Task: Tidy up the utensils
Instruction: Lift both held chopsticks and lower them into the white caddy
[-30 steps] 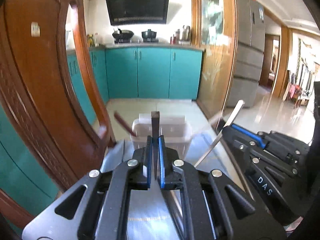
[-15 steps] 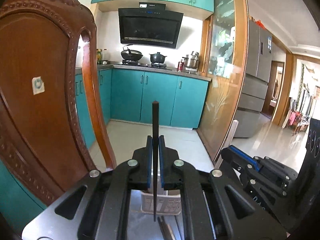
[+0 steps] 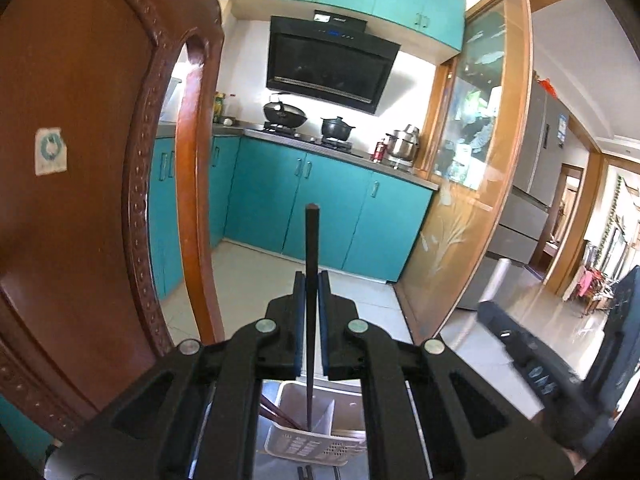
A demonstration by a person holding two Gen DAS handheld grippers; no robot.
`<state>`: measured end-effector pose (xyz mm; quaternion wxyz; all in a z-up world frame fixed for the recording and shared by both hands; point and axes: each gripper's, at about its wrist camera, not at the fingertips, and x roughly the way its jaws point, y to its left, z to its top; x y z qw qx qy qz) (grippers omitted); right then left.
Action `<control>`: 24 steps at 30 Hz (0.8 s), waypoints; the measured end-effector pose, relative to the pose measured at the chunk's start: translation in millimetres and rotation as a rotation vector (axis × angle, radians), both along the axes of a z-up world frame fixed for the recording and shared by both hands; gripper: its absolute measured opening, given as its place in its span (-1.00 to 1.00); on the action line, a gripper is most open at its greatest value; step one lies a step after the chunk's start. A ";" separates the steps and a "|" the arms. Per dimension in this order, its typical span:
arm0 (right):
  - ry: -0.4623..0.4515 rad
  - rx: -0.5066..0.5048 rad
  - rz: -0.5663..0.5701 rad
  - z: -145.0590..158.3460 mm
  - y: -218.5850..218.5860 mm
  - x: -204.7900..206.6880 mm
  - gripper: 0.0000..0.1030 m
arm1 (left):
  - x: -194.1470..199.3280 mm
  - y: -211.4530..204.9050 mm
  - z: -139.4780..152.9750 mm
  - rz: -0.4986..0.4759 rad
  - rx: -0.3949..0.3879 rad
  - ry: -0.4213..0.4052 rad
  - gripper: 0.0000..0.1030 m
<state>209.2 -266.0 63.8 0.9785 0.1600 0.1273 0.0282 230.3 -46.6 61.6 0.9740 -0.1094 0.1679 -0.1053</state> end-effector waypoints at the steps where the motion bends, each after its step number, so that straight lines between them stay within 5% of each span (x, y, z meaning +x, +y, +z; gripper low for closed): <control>1: -0.008 0.016 -0.003 1.0 -5.4 -1.0 -0.87 | 2.0 -1.1 -0.8 0.004 0.001 0.003 -0.87; 7: -0.060 -0.035 -0.056 0.3 -11.3 -7.3 -0.87 | 21.6 -19.5 -17.4 0.025 0.045 0.031 -0.87; 24: 0.047 -0.134 0.012 -57.1 15.4 10.0 -0.87 | 18.8 -87.2 -71.3 0.050 0.313 -0.015 -0.86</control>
